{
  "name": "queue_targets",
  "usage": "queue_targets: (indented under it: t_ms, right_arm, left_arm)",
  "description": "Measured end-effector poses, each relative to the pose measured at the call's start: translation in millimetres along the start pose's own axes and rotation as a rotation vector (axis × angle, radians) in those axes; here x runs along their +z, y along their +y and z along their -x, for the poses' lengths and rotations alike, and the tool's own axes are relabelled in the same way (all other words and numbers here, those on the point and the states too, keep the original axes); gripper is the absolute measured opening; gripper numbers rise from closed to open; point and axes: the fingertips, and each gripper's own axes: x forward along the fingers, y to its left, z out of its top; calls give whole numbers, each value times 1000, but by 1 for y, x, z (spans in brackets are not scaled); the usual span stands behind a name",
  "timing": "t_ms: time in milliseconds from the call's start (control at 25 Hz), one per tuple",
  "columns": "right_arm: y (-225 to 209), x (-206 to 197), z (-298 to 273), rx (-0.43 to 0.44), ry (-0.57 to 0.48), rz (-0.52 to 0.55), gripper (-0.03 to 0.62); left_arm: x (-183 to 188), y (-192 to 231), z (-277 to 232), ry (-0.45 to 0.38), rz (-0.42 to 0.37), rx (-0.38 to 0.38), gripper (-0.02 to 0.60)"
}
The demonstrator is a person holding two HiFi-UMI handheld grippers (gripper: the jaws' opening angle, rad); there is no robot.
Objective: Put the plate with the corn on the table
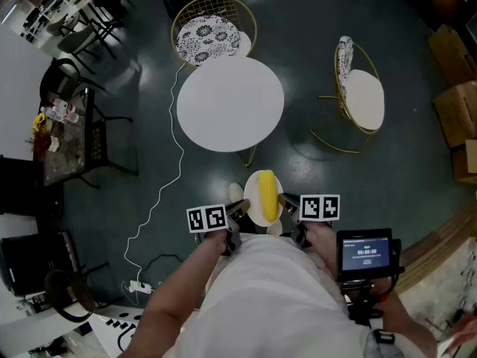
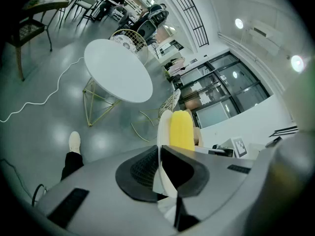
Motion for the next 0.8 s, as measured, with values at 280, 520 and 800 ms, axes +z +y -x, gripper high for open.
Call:
queue_targets:
  t_ms: [280,520,800]
  right_arm:
    - [-4,-25,18,-22,4,-33,43]
    - [-4,-31,30,-19,-5,-41,43]
    - [-2,-26,28,-3,-8,-25,43]
  left_arm:
    - [-29,-5,4,1,23,9,29]
    - [-40,-11,5,4,36,-16,29]
    - [-35,-14,7,-14,29,-14,29]
